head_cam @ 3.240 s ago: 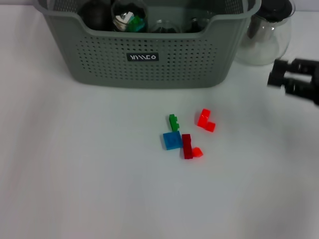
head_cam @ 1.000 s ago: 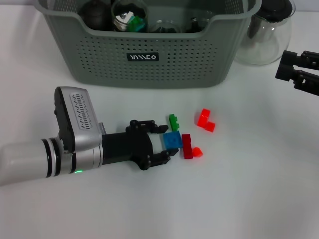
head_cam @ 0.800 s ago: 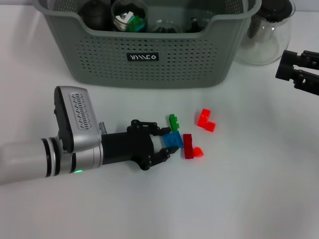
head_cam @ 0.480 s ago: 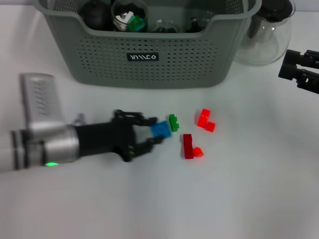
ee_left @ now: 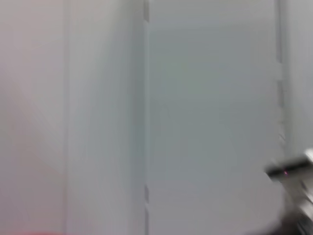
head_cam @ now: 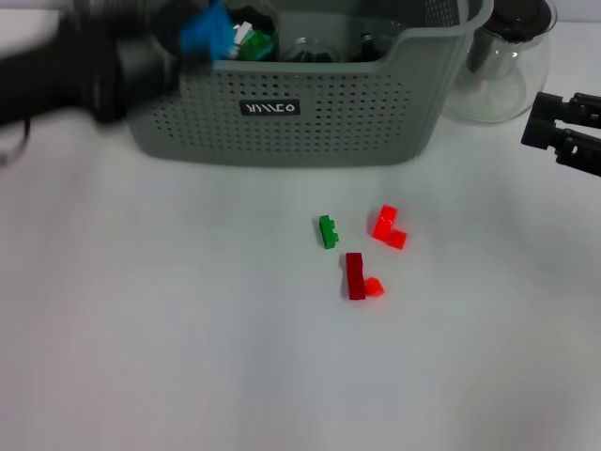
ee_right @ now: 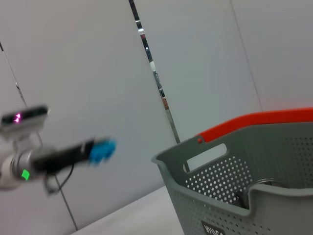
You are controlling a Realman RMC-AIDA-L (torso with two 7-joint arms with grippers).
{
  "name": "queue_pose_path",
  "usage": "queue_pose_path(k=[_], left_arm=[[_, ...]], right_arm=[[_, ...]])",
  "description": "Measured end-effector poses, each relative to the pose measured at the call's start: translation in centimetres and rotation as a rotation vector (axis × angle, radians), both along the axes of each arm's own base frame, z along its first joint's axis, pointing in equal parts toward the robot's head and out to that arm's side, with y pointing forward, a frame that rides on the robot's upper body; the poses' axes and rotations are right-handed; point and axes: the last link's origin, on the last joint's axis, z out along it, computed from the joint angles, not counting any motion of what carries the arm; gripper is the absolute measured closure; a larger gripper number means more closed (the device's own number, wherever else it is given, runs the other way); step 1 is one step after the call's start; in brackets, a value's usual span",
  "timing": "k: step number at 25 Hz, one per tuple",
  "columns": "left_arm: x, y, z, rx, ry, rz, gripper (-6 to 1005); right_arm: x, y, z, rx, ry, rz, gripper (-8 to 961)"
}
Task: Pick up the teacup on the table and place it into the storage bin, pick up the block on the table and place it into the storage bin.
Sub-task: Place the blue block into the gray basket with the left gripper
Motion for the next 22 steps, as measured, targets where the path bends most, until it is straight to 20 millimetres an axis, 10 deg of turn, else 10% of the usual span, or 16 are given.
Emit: queue_pose_path(k=[7,11,22], left_arm=[[6.8,10.7,4.7,0.001,0.207,0.355,581],[8.9,15.1,3.8,0.0,0.436,0.547,578],[9.8,17.4,-4.0,0.106,0.703,0.616,568]], right_arm=[[-0.1,0.1,0.0,-0.001,-0.001,0.004,465],[-0.1,0.0,0.0,-0.006,-0.002,0.005,465],[-0.1,0.1,-0.1,-0.008,-0.003,0.003,465]])
